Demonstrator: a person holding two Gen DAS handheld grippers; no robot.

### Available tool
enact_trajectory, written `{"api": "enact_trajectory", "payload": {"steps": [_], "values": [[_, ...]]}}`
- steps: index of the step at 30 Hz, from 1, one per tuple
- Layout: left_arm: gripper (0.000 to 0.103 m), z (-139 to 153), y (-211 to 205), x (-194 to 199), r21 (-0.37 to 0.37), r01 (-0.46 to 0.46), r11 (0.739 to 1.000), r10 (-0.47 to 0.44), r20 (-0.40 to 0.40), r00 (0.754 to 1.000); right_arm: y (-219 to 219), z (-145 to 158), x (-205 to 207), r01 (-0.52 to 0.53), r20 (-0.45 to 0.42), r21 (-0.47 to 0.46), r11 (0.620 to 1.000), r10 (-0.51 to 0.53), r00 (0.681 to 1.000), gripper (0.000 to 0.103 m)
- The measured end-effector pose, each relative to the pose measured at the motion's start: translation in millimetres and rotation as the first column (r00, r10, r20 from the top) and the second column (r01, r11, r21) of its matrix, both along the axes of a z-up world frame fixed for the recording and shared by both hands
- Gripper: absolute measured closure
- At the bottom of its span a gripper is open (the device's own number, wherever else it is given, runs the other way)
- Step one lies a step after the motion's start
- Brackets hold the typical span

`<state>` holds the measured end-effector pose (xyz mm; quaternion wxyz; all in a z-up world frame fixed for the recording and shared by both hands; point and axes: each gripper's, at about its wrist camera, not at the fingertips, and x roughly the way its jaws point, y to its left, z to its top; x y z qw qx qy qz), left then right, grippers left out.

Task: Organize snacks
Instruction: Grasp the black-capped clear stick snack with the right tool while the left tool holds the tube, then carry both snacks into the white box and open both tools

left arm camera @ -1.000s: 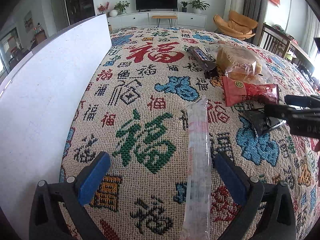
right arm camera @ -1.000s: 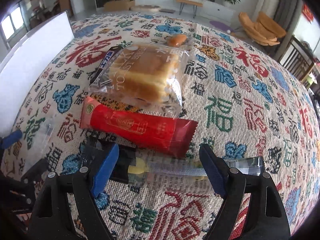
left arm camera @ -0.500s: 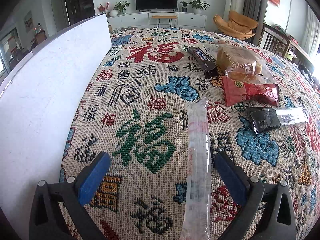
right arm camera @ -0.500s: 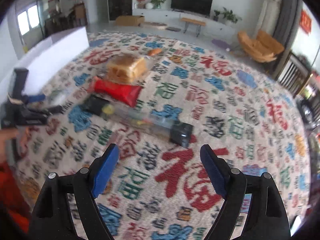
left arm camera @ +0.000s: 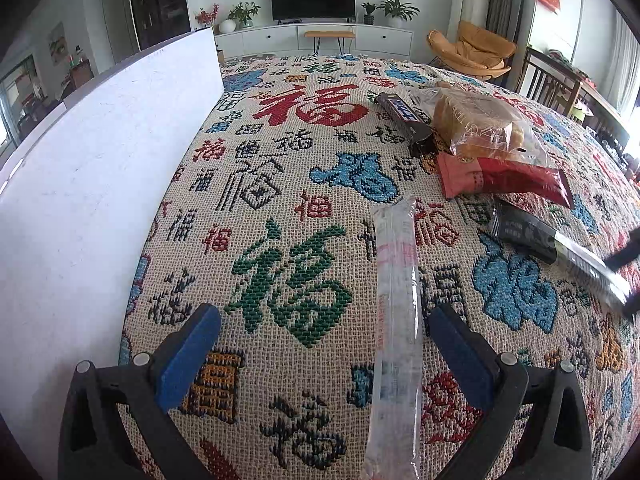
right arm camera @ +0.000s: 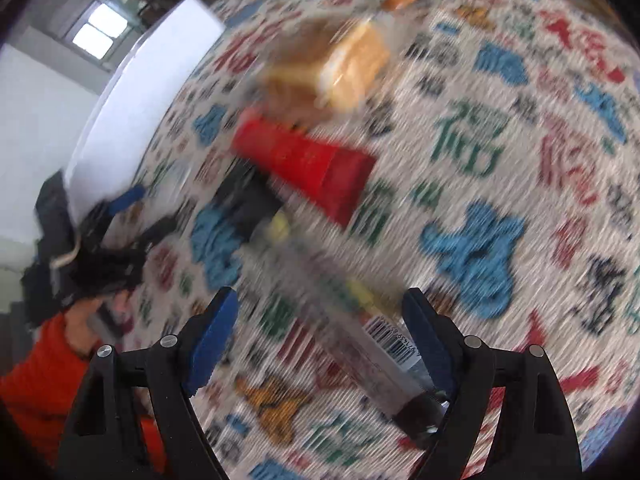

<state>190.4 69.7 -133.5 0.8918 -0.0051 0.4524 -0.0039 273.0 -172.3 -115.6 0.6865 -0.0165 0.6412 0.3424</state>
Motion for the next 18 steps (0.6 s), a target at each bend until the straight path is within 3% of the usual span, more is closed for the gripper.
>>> {"api": "enact_trajectory", "payload": {"steps": [1,3,7,11,13,14,15,16,18], "values": [[0.000,0.1,-0.1,0.2,0.001,0.000,1.000,0.000,0.000,1.000,6.3,-0.1,-15.1,-0.076,-0.033,-0.020,0.997,0.075,0.997,0.016],[0.000,0.0,-0.3,0.2,0.001,0.000,1.000,0.000,0.000,1.000,19.2,5.6,-43.2,-0.181,-0.001,-0.083,0.980,0.182,0.983,0.017],[0.000,0.3,-0.3,0.9,0.001,-0.002,1.000,0.002,-0.005,1.000,39.2,16.9,-41.1,-0.061,0.152,-0.110,0.992,0.078,0.985,0.017],[0.004,4.7,0.1,2.9,-0.008,0.019,1.000,-0.020,-0.129,0.991,74.0,-3.1,-30.7,-0.009,0.187,-0.223,0.975,0.052,0.981,0.019],[0.032,8.9,-0.3,-5.7,-0.008,0.041,0.999,-0.041,-0.123,0.992,82.7,-13.0,-35.4,0.000,0.181,-0.290,0.957,0.055,0.982,0.025],[0.041,11.3,-1.2,-9.5,-0.018,0.059,0.998,-0.060,-0.118,0.991,84.9,-12.2,-40.8,0.009,0.212,-0.317,0.949,0.061,0.975,0.048],[0.063,13.9,-2.6,-12.7,-0.021,0.074,0.997,-0.076,-0.114,0.991,85.0,-10.1,-45.3,0.019,0.231,-0.348,0.937,0.066,0.971,0.079],[0.086,16.2,-4.4,-15.3,-0.042,0.097,0.994,-0.102,-0.119,0.988,81.2,-8.2,-46.7,0.031,0.205,-0.325,0.945,0.039,0.978,0.080],[0.085,21.6,-2.9,-22.1,-0.097,0.097,0.991,-0.109,-0.124,0.986,69.5,-2.5,-52.2,0.078,0.166,-0.275,0.958,-0.032,0.986,0.081]]}}
